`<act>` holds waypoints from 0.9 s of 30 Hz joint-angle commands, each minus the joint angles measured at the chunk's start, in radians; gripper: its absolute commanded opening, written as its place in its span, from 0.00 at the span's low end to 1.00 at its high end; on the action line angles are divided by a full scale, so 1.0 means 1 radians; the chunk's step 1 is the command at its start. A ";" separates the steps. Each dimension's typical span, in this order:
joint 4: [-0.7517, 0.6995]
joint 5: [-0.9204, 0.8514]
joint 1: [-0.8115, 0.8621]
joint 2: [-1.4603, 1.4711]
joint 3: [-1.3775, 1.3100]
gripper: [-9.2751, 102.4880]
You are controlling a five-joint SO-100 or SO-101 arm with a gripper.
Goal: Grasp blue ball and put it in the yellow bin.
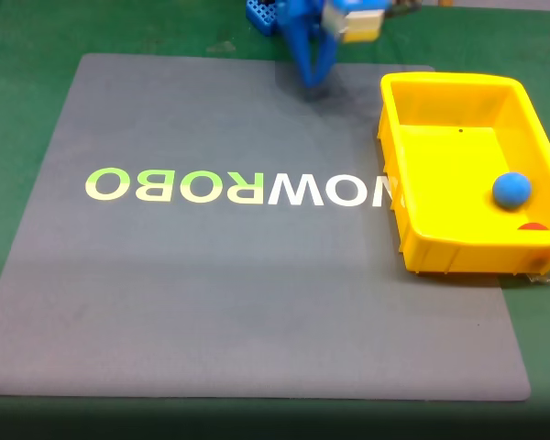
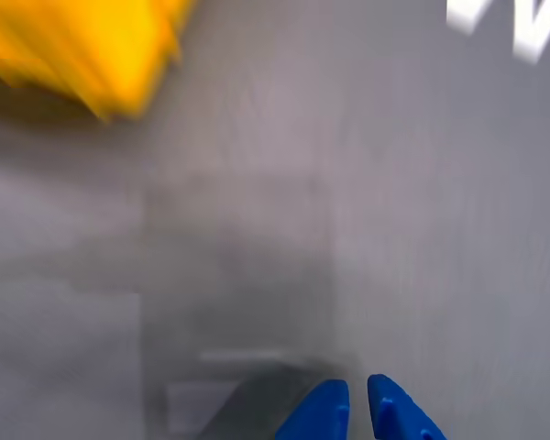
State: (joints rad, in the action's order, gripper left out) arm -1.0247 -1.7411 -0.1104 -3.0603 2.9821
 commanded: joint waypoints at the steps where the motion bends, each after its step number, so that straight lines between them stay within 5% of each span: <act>1: -0.041 -0.009 0.055 -0.063 0.025 0.08; 10: -0.080 0.002 0.103 -0.127 0.118 0.08; 20: -0.353 0.100 0.112 -0.267 0.120 0.08; 27: -0.348 0.143 0.133 -0.267 0.120 0.08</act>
State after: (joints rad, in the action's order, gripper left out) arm -1.3668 -1.6076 -0.0077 -3.3134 3.0695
